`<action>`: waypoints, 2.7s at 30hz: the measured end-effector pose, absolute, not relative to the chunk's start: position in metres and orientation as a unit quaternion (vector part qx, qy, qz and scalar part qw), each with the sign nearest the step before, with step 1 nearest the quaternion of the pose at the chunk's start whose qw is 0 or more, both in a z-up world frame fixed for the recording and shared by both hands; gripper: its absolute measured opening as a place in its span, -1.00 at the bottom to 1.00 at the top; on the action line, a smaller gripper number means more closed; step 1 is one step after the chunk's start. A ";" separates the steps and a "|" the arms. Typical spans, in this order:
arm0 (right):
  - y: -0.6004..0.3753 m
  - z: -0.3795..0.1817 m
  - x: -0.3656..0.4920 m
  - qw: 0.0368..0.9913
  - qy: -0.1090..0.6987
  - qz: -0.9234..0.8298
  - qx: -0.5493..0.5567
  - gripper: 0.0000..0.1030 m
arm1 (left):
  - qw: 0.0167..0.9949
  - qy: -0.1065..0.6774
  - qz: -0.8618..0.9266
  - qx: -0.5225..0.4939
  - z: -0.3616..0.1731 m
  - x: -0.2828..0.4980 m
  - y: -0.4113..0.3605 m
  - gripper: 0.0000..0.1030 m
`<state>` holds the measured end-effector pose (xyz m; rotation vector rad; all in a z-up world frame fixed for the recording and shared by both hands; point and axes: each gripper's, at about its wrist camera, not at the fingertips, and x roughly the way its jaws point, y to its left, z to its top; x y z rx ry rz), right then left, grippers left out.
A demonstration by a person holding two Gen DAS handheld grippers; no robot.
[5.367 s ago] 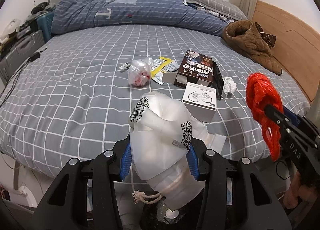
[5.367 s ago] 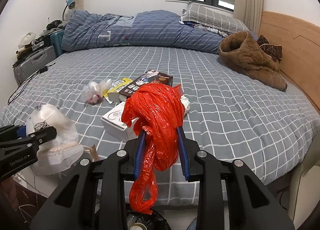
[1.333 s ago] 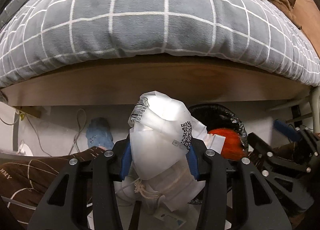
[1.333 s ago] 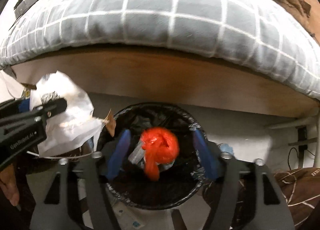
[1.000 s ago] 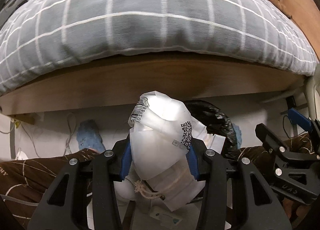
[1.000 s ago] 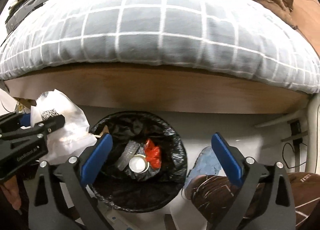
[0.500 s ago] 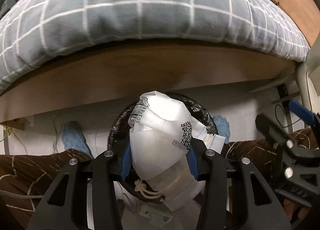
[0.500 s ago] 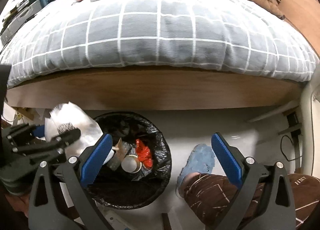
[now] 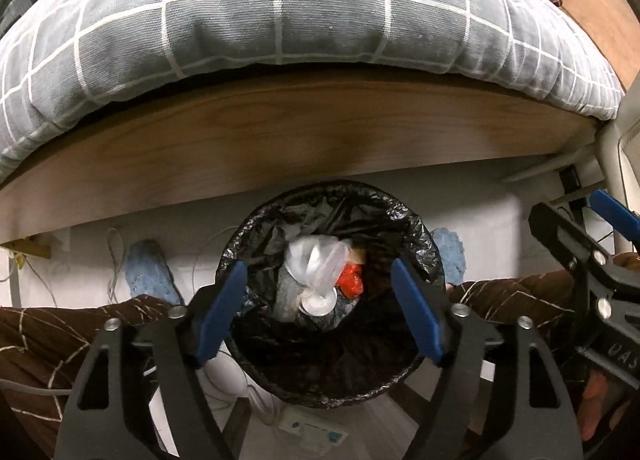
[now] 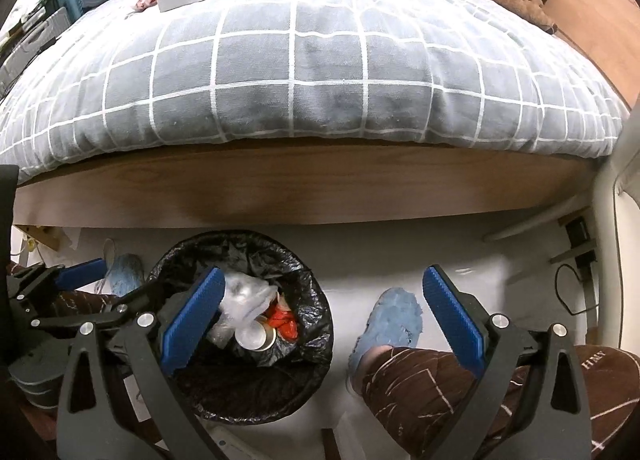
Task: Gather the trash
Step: 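Move both open tools back up over the bed toward the remaining trash, then grasp the clear plastic bag with the left tool while the right tool grasps the white earphone box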
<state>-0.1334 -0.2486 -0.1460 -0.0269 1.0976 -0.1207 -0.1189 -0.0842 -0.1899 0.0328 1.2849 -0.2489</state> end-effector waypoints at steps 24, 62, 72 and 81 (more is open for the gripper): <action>-0.229 -0.066 -0.118 0.911 0.409 -0.043 -0.020 0.85 | 0.866 0.495 -0.079 -0.010 -0.105 -0.107 -0.034 0.89; -0.195 -0.006 0.019 0.945 0.325 0.004 -0.021 0.85 | 0.924 0.382 -0.007 -0.022 -0.023 0.043 0.020 0.88; -0.167 -0.029 0.058 0.936 0.348 0.038 -0.034 0.85 | 0.920 0.392 -0.007 -0.020 -0.037 0.112 0.023 0.88; -0.154 -0.057 0.083 0.924 0.379 0.044 -0.026 0.85 | 0.912 0.411 -0.008 -0.011 -0.059 0.156 0.017 0.86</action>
